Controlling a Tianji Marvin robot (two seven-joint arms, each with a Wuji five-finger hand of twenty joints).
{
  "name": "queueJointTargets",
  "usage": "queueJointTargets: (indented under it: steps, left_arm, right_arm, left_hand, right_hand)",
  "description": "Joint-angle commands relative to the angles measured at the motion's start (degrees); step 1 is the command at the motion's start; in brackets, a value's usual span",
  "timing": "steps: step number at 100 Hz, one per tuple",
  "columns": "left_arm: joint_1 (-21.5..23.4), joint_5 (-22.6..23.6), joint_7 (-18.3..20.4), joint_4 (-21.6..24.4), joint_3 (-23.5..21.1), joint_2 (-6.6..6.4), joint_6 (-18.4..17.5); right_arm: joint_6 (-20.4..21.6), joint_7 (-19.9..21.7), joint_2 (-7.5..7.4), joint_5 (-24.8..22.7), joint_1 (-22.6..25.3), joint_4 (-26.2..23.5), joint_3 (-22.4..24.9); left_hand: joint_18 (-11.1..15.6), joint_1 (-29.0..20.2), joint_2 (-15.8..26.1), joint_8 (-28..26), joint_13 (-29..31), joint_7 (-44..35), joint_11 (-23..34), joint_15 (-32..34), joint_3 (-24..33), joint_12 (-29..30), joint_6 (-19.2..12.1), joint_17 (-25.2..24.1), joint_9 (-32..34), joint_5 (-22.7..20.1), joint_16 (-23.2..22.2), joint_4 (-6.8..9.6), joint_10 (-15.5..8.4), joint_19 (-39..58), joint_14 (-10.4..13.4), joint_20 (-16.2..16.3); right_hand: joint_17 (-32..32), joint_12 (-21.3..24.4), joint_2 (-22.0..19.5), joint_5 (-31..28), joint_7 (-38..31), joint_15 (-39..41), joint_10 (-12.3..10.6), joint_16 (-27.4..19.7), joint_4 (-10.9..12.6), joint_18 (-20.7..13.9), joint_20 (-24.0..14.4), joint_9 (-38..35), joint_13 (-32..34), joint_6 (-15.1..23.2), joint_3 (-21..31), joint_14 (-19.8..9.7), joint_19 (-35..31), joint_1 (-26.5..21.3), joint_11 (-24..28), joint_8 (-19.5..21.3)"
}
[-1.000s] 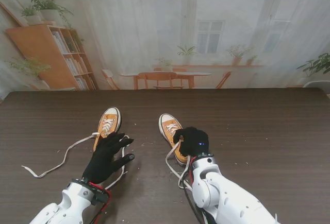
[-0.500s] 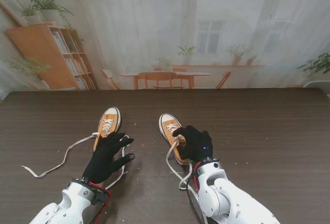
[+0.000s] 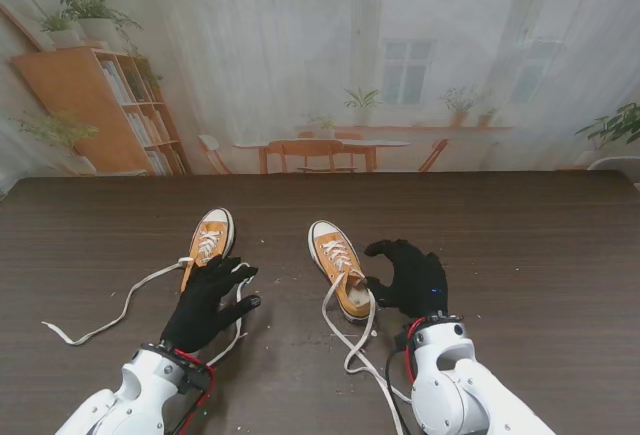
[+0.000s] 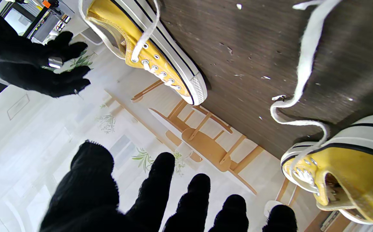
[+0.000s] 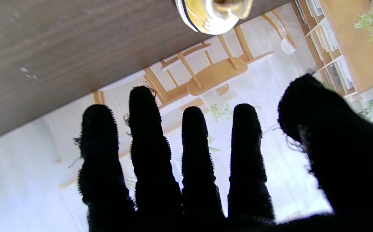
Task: Tie the shoelaces into a bow on the shoes
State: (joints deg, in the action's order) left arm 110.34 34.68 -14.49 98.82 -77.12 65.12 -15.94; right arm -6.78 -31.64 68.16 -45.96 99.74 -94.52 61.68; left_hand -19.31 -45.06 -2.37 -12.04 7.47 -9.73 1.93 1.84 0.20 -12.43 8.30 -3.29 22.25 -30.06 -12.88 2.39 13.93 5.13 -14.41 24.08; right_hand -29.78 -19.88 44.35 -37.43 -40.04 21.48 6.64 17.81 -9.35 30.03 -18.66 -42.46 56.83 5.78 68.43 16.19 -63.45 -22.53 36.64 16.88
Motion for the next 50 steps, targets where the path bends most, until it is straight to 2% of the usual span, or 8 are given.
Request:
queueJointTargets:
  steps: [1,20,24,35,50]
  left_arm:
    - [-0.3,0.4,0.7,-0.1,0.2,-0.02,0.5]
    - [-1.4,0.4,1.1,-0.9,1.2,-0.10,1.3]
    - [-1.5,0.4,1.1,-1.0,1.3,-0.12,1.4]
    - [-1.6,0.5,1.2,-1.0,1.5,-0.14,1.5]
    - [-1.6,0.6,1.0,-1.2,1.4,-0.13,1.2]
  right_arm:
    - [-0.2,0.9,-0.73,1.0,1.1,0.4,0.5]
    - [-2.5,5.2,-0.89,3.7,1.9,0.4,1.8]
    - [-3.5,6.2,-0.88,4.5,1.9,0.4,1.8]
    - [-6.1,7.3,-0.39,7.4,1.2,0.5,1.1]
    - [-10.6,10.4,-0.58,7.8,-0.2,0.2,-0.6]
  left_hand:
    - [2.4,-1.0,-0.5,-0.7,1.4,-0.3,0.0,-0.3,0.3,-1.0,-0.5,0.3,0.4,-1.8,-0.4,0.12,-0.6,-0.5,0.3,-0.4]
    - [2.4,-1.1,-0.5,-0.7,1.4,-0.4,0.0,-0.4,0.3,-1.0,-0.6,0.3,0.4,-1.8,-0.4,0.11,-0.6,-0.4,0.3,-0.4]
    - [2.4,-1.1,-0.5,-0.7,1.4,-0.4,0.0,-0.4,0.3,-1.0,-0.5,0.3,0.4,-1.8,-0.5,0.10,-0.5,-0.4,0.3,-0.4]
    - [2.4,-1.0,-0.5,-0.7,1.4,-0.4,0.0,-0.4,0.3,-1.0,-0.5,0.3,0.4,-1.8,-0.5,0.09,-0.6,-0.5,0.3,-0.5]
    - [2.4,-1.0,-0.5,-0.7,1.4,-0.4,0.0,-0.4,0.3,-1.0,-0.5,0.4,0.4,-1.8,-0.5,0.09,-0.6,-0.4,0.3,-0.5]
  right_hand:
    - [1.5,0.6,-1.0,1.2,0.8,-1.1,0.6,-0.8,-0.1,0.9,0.3,1.9,-1.4,-0.9,-2.3,1.2,0.8,2.4,-0.7,-1.3]
    - [3.5,0.4,-3.9,2.9,2.4,-2.0,1.8,-1.1,0.1,1.1,-0.1,3.4,-3.4,-4.0,-5.6,2.2,1.8,3.9,-0.4,-1.9]
    - [4.1,0.3,-6.2,3.7,3.1,-2.2,2.5,-1.2,0.4,1.3,-0.6,4.0,-4.2,-5.8,-7.9,2.6,2.1,4.8,-0.1,-2.3]
    - [5.0,-0.1,-7.2,4.3,4.3,-2.3,4.4,-1.2,0.3,2.5,-0.9,4.2,-5.1,-10.3,-10.5,3.6,2.6,5.8,0.8,-3.1]
    - [3.9,-0.2,-8.9,2.2,4.7,-1.5,6.1,-1.0,0.5,2.7,-1.7,3.2,-4.5,-14.3,-14.5,4.2,1.9,7.0,1.5,-3.9]
